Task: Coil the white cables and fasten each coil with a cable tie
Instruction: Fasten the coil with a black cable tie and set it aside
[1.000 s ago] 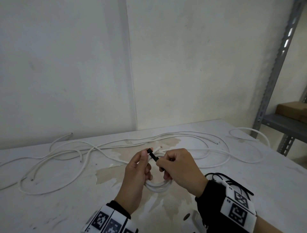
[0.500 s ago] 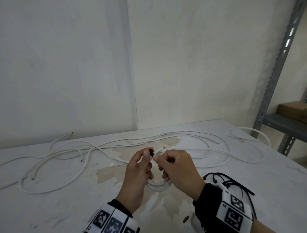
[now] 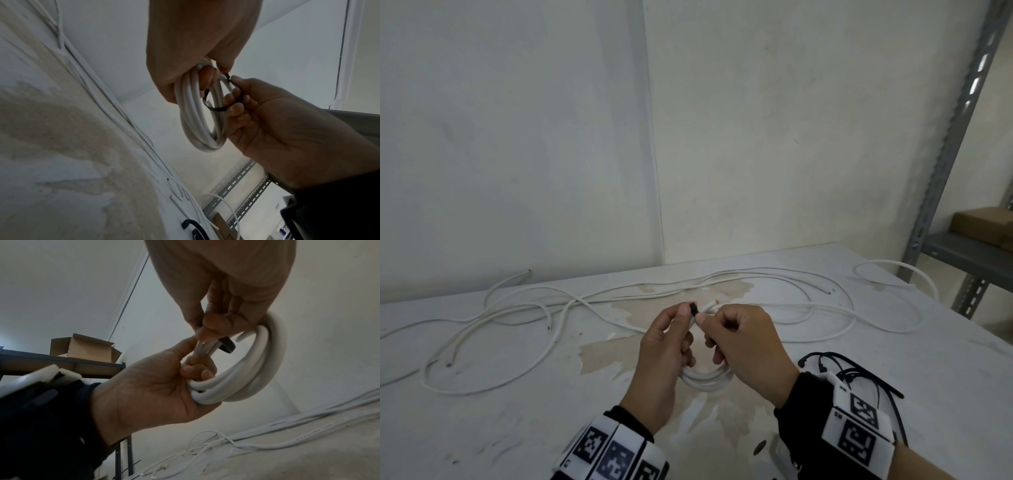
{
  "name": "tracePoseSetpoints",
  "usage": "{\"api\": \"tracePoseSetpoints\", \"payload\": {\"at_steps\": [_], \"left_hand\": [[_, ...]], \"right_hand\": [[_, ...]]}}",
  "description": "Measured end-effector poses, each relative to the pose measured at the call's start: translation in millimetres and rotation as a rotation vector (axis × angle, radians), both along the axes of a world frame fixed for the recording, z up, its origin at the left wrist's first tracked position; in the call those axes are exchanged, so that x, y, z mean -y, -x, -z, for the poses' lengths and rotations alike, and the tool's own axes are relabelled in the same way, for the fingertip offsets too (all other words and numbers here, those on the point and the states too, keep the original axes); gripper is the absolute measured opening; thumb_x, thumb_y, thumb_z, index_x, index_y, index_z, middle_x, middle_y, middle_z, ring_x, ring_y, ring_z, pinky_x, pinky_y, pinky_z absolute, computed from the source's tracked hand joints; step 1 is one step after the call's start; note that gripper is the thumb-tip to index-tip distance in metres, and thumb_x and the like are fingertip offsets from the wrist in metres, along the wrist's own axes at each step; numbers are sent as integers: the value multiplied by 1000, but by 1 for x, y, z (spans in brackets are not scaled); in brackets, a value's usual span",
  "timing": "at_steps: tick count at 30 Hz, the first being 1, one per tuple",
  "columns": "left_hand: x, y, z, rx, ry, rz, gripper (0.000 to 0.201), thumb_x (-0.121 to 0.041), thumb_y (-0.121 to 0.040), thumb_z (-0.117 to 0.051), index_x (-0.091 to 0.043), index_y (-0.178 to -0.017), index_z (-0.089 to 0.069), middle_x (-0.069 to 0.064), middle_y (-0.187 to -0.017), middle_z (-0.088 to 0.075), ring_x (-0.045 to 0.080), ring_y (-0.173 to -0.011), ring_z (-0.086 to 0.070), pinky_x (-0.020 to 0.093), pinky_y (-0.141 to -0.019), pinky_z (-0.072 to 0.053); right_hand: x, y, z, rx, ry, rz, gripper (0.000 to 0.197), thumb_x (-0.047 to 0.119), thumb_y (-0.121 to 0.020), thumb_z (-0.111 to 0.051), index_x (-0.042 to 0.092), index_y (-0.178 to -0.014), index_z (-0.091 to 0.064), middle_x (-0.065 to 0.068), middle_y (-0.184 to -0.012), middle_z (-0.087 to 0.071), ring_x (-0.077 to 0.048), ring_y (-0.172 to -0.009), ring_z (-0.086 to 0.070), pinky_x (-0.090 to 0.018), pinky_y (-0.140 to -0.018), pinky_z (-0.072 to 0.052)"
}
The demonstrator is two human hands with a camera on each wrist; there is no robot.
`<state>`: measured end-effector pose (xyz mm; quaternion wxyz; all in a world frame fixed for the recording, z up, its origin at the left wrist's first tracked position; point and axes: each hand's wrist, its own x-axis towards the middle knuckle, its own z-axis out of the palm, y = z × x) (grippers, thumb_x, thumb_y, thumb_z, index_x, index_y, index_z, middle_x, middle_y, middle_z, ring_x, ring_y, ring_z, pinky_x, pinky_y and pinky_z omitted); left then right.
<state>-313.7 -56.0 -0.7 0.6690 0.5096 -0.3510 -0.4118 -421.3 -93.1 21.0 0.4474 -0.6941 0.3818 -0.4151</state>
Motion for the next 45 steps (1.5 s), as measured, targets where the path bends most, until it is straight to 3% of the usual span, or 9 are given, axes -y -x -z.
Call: {"api": "tracePoseSetpoints", "payload": {"at_steps": [5, 12, 19, 22, 27, 30, 34, 40, 45], "left_hand": [[-1, -1, -1, 39, -15, 13, 19, -25, -93, -50, -17, -99, -66, -12, -47, -40, 7, -50, -36, 24, -54, -38], [-6, -14, -10, 9, 41, -37, 21, -28, -91, -51, -16, -97, -67, -12, -52, -46, 7, -52, -36, 25, -55, -36], [-8, -14, -14, 81, 77, -49, 14, -22, -89, -56, -17, -91, -68, -7, -66, -61, 7, -53, -41, 21, -51, -38], [-10, -23, -17, 60, 86, -79, 13, -21, -86, -59, -17, -93, -69, -11, -56, -54, 3, -47, -39, 22, -51, -37], [-16, -24, -13, 147, 45, -23, 17, -22, -85, -60, -18, -99, -69, -16, -45, -50, 2, -45, -39, 22, -51, -38], [-18, -19, -10, 169, 29, 8, 16, -20, -87, -58, -17, -99, -68, -15, -43, -49, 3, -43, -37, 20, -50, -37], [-18, -18, -10, 156, -9, 16, 15, -18, -87, -59, -9, -95, -69, -15, -44, -47, 2, -44, -36, 19, -48, -36], [-17, -12, -11, 153, -28, 19, 9, -17, -85, -62, -15, -80, -70, -15, -45, -50, 3, -43, -37, 20, -48, -37], [-22, -12, -10, 177, -26, 9, 8, -16, -86, -61, -17, -83, -68, -16, -40, -49, 1, -42, -41, 23, -53, -36]], "right_hand": [[1, -4, 1, 0, 31, 13, 33, 27, -87, -62, 16, -57, -55, 11, -42, -54, -3, -36, -49, -11, -43, -36], [-6, -12, 3, 45, 78, -104, 24, 10, -85, -64, 26, -67, -61, 4, -60, -63, -4, -54, -61, -17, -58, -50], [-11, -18, -1, 183, 56, -63, 24, 7, -84, -65, 23, -65, -65, 6, -51, -63, -6, -48, -60, -16, -51, -50], [-12, -14, -10, 172, 186, 4, 26, 12, -80, -70, 31, -63, -66, 13, -57, -65, -6, -47, -56, -12, -48, -43], [8, -9, -21, 14, 299, -44, 9, 23, -85, -64, 31, -84, -65, 12, -82, -58, 0, -71, -51, -9, -66, -40], [12, -10, -19, -42, 235, -198, 15, 21, -88, -60, 26, -75, -65, 10, -81, -57, -4, -82, -56, -19, -77, -47], [8, -7, -23, -26, 253, -222, 16, 9, -89, -57, 10, -74, -63, 8, -70, -56, 8, -61, -52, -5, -58, -39], [18, -10, -34, 66, 288, -37, 18, 10, -90, -55, 11, -73, -60, 4, -62, -58, -1, -56, -54, -10, -58, -41], [17, -10, -36, 59, 172, -139, 18, 15, -90, -55, 8, -76, -62, -4, -65, -59, -4, -58, -52, -9, -56, -39]]}}
